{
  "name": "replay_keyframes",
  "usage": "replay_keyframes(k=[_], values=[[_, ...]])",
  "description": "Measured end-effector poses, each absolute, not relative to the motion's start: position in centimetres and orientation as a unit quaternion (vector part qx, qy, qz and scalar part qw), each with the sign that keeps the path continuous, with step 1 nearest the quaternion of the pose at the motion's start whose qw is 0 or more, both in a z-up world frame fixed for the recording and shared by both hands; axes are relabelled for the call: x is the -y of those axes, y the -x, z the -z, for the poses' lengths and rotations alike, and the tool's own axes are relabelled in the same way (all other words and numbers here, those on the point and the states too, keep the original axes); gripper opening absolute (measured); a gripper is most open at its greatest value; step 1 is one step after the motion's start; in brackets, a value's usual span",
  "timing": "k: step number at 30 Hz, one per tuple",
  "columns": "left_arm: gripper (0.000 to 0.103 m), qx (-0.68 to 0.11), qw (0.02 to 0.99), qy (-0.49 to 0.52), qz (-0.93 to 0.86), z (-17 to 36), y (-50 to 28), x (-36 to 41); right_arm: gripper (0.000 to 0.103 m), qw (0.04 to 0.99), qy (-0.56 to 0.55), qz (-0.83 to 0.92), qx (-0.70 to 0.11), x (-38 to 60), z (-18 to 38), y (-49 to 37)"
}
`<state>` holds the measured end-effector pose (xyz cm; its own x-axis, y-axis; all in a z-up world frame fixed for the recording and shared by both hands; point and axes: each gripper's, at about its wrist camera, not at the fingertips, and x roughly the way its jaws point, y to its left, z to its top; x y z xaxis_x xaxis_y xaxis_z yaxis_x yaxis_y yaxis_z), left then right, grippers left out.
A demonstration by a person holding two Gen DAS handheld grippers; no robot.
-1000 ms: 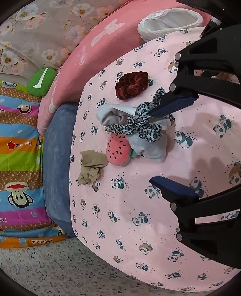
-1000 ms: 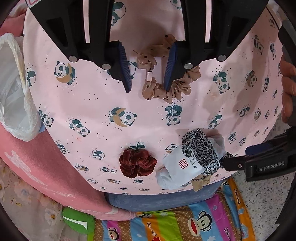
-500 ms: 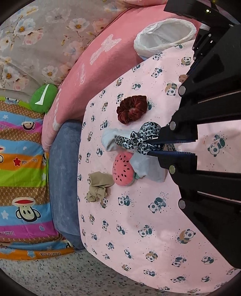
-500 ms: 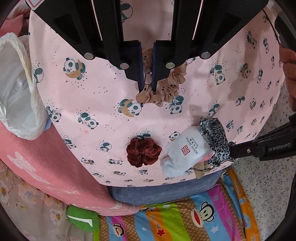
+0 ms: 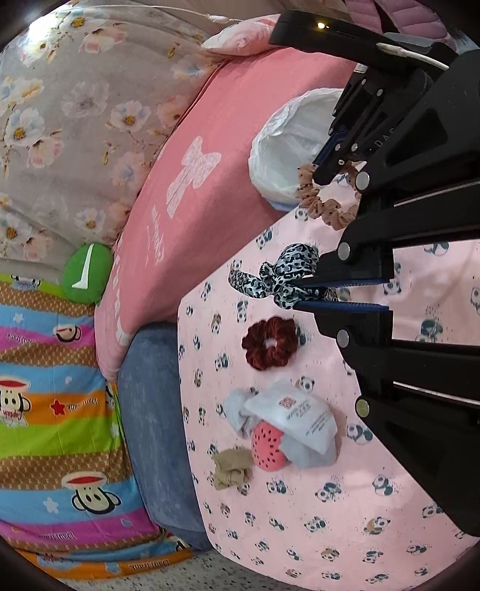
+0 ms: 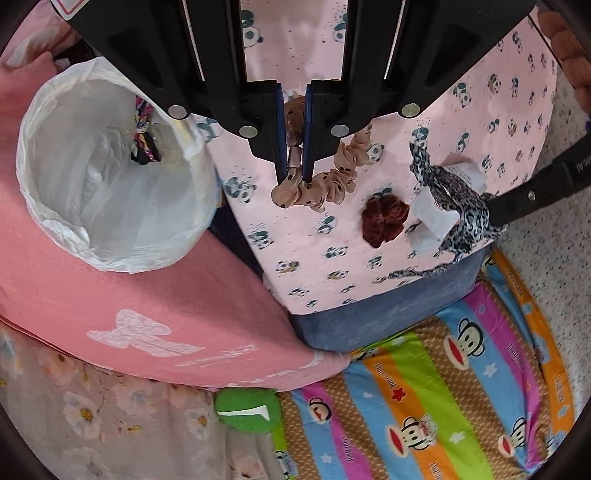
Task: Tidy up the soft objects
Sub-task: 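Carry the beige scrunchie and leopard scarf over the white bin and release both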
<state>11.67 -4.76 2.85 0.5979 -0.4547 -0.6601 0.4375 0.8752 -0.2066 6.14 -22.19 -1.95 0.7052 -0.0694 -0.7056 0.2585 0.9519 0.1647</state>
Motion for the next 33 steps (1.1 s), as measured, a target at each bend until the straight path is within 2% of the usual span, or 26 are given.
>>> replay_keyframes(k=[15,33], values=[[0.006,-0.391,0.851,-0.022,0.35,-1.8,-9.6,16.6,0.008,0.904,-0.166,0.215,-0.33,31.1,0.4,-1.9],[0.007,-0.417,0.819,-0.028,0.394,0.6,-8.9,23.4,0.008,0.878,-0.203,0.279,-0.331,37.3,1.2,1.0]])
